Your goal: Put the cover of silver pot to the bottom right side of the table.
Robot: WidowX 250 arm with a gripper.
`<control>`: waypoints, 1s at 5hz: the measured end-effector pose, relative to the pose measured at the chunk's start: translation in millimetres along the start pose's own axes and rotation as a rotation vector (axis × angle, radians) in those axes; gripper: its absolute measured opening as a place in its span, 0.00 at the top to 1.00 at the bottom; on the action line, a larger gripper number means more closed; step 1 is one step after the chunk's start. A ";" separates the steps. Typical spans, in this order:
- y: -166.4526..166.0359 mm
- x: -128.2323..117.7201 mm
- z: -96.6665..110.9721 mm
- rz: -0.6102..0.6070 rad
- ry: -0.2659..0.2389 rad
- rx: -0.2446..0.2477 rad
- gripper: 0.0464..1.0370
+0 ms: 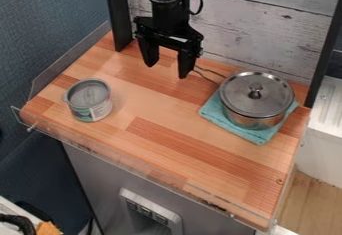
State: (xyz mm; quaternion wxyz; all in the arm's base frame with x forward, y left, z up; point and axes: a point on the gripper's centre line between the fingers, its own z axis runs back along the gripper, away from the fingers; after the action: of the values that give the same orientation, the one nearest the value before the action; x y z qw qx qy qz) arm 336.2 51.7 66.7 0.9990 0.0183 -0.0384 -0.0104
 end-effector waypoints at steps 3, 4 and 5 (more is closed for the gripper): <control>-83.7 26.9 -1.6 -0.198 -0.004 -0.122 0.04; -122.1 42.3 5.4 -0.261 -0.033 -0.167 0.04; -141.8 48.7 -5.8 -0.285 -0.012 -0.183 0.04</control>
State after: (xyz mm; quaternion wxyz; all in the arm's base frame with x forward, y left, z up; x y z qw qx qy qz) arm 382.4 -90.8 59.3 0.9846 -0.0677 -0.0405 -0.1557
